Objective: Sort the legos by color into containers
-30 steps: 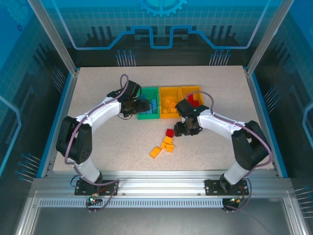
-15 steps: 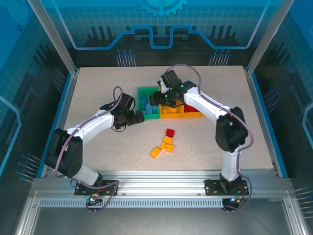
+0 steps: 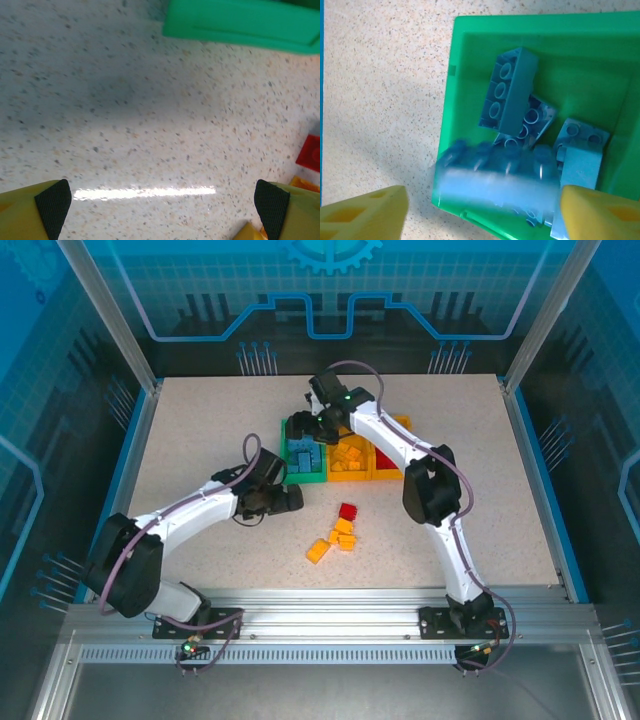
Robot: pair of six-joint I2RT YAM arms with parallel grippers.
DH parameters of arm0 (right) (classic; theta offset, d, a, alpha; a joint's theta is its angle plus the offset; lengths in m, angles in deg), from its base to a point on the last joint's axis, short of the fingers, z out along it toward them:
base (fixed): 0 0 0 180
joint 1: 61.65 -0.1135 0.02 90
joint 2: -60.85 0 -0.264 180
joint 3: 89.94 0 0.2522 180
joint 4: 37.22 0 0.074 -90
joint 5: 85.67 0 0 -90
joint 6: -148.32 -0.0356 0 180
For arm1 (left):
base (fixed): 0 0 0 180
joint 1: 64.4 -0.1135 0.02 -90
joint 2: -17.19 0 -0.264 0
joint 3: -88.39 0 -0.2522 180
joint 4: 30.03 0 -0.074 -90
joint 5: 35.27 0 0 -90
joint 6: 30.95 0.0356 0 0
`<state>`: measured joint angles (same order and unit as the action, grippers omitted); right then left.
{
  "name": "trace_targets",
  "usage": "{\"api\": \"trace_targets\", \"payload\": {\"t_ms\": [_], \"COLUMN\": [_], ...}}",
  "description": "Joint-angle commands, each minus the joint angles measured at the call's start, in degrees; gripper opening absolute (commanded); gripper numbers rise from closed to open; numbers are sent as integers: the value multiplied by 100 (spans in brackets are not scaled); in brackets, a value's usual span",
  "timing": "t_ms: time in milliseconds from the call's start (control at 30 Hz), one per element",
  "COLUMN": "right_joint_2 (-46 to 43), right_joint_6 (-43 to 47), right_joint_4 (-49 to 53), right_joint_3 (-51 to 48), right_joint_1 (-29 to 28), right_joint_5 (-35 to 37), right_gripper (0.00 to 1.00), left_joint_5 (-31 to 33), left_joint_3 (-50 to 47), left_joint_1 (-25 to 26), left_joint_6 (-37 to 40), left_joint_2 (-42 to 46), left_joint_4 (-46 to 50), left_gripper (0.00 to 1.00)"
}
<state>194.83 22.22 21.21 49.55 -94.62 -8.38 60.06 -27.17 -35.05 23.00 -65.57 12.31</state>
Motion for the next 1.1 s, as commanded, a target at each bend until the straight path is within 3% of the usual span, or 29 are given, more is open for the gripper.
{"api": "trace_targets", "payload": {"t_ms": [0,233,467,800,933,1067], "right_joint_2": [-45,-828,-2104,-3873,-4406,-4811], "right_joint_6": [-8,154,156,-4,109,185], "right_joint_4": [267,178,-420,-796,-718,-665], "right_joint_3": [131,-336,-1977,-4193,-4730,-5148], "right_joint_1": [2,-27,172,1282,1686,1983], "right_joint_5": [-214,-329,-113,218,312,329], "right_gripper": [86,88,93,96,96,96], "left_joint_5": [-87,-640,-1023,-696,-509,-468], "left_joint_3": [-241,-502,-560,-297,-68,2], "left_joint_1": [241,1111,1721,2162,2302,2304], "left_joint_6": [98,1225,1853,2152,2243,2218], "left_joint_2": [152,335,41,-779,-1178,-1404], "left_joint_4": [-215,-722,-835,-746,-637,-639], "left_gripper": [99,95,94,86,79,63]}}
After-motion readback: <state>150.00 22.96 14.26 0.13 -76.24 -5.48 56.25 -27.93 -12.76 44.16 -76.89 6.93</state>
